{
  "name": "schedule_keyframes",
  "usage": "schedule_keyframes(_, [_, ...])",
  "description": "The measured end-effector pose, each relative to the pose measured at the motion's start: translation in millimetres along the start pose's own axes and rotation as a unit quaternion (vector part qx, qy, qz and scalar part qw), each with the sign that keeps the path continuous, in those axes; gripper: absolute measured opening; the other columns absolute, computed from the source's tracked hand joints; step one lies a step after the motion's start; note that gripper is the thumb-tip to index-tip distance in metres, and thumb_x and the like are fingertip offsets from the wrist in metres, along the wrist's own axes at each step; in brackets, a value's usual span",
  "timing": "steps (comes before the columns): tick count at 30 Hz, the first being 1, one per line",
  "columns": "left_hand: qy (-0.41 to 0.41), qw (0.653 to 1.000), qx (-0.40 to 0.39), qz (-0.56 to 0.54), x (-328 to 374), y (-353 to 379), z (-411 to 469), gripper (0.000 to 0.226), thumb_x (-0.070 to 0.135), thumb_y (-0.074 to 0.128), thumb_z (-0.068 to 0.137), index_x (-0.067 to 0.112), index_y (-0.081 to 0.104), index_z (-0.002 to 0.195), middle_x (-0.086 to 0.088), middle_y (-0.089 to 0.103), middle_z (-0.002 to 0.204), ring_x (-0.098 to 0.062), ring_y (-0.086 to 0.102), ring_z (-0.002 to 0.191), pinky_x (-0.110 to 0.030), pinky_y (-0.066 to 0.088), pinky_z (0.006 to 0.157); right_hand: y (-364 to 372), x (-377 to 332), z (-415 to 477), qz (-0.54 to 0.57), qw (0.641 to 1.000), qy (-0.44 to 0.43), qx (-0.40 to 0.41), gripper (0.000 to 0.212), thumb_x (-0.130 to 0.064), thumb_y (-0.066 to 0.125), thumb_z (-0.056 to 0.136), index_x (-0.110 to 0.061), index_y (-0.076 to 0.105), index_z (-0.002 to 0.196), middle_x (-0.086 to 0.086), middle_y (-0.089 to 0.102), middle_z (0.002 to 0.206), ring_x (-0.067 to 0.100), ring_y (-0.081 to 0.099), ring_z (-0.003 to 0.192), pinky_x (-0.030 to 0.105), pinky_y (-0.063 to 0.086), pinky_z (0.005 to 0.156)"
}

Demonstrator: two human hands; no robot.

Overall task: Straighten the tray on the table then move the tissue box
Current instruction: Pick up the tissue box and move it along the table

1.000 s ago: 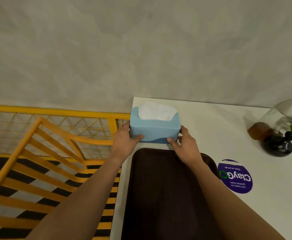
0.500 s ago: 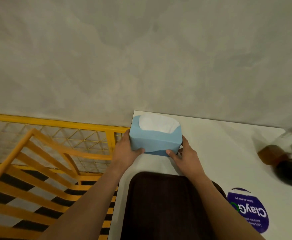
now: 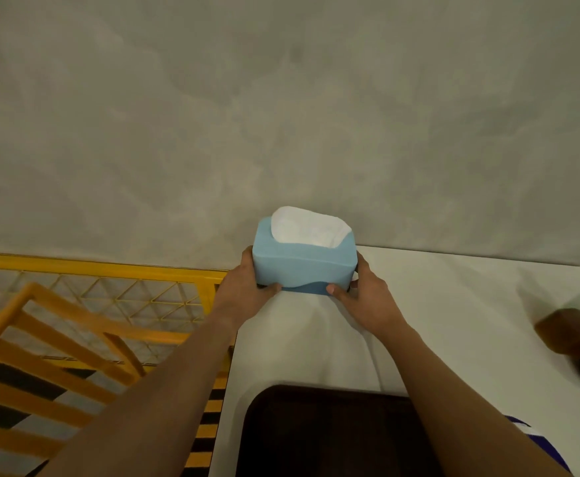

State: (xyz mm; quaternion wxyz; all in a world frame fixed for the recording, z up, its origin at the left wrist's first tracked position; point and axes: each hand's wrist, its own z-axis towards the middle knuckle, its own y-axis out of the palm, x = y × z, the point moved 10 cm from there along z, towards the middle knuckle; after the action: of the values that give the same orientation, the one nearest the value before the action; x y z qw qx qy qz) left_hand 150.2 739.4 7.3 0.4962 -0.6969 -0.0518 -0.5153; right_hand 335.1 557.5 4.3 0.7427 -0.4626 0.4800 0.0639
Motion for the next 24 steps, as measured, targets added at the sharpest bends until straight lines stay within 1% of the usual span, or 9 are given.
schedule_keyframes(2, [-0.001,1.0,0.001,0.003,-1,2,5,0.085,0.034,0.082,0.081,0.016,0.034,0.149,-0.009,0.068,0.128,-0.032,0.065,0.116,-0.044,0.056,0.09,0,5,7,-0.016,1.0,0.003,0.001,0.082,-0.044,0.077,0.086,-0.034,0.03,0.153,-0.018,0.057,0.119,0.014,0.062,0.108,0.015,0.041,0.077])
schedule_keyframes(4, [-0.003,1.0,0.007,0.009,-2,3,9,0.083,0.034,0.082,0.081,0.014,0.036,0.147,-0.01,0.069,0.127,-0.033,0.065,0.116,-0.044,0.056,0.09,0,8,13,-0.026,1.0,0.002,0.003,0.081,-0.041,0.078,0.086,-0.032,0.032,0.153,-0.019,0.056,0.119,0.017,0.063,0.111,0.021,0.042,0.081])
schedule_keyframes(6, [-0.003,1.0,0.011,0.019,-3,3,12,0.081,0.036,0.082,0.082,0.014,0.038,0.146,-0.011,0.07,0.125,-0.034,0.066,0.114,-0.046,0.057,0.088,1,9,17,-0.027,1.0,0.0,0.002,0.081,-0.042,0.077,0.087,-0.031,0.032,0.153,-0.015,0.059,0.125,0.02,0.063,0.114,0.024,0.043,0.084])
schedule_keyframes(8, [-0.009,0.999,0.013,0.029,-4,3,15,0.078,0.038,0.081,0.083,0.013,0.04,0.144,-0.012,0.07,0.123,-0.035,0.066,0.112,-0.046,0.057,0.086,2,11,20,-0.026,1.0,0.0,0.001,0.081,-0.045,0.075,0.088,-0.031,0.031,0.154,-0.007,0.061,0.134,0.022,0.062,0.116,0.027,0.044,0.087])
schedule_keyframes(11, [-0.017,0.999,0.014,0.036,-5,4,18,0.074,0.041,0.08,0.083,0.011,0.044,0.141,-0.013,0.07,0.123,-0.036,0.066,0.111,-0.046,0.057,0.084,2,11,24,-0.033,0.999,-0.007,0.001,0.077,-0.048,0.072,0.09,-0.027,0.033,0.153,-0.004,0.059,0.136,0.024,0.062,0.117,0.028,0.043,0.086])
schedule_keyframes(16, [-0.028,0.999,0.014,0.04,-6,5,24,0.071,0.041,0.078,0.085,0.01,0.046,0.14,-0.015,0.07,0.123,-0.037,0.065,0.111,-0.046,0.056,0.084,4,14,32,-0.042,0.999,0.004,-0.013,0.071,-0.044,0.068,0.094,-0.024,0.033,0.153,0.0,0.06,0.135,0.026,0.061,0.116,0.029,0.041,0.084])
schedule_keyframes(21, [-0.037,0.999,0.018,0.032,-8,5,26,0.068,0.04,0.08,0.084,0.008,0.05,0.135,-0.015,0.069,0.121,-0.037,0.065,0.11,-0.05,0.056,0.087,4,17,36,-0.06,0.998,0.018,-0.022,0.071,-0.045,0.066,0.096,-0.022,0.031,0.153,0.002,0.062,0.133,0.027,0.062,0.114,0.031,0.042,0.082])
schedule_keyframes(24, [-0.042,0.998,0.022,0.029,-10,5,27,0.062,0.039,0.08,0.084,0.007,0.054,0.13,-0.015,0.071,0.118,-0.036,0.066,0.107,-0.049,0.057,0.085,5,19,37,-0.063,0.998,0.016,-0.022,0.072,-0.046,0.065,0.096,-0.022,0.029,0.153,0.002,0.063,0.131,0.027,0.064,0.112,0.032,0.044,0.082])
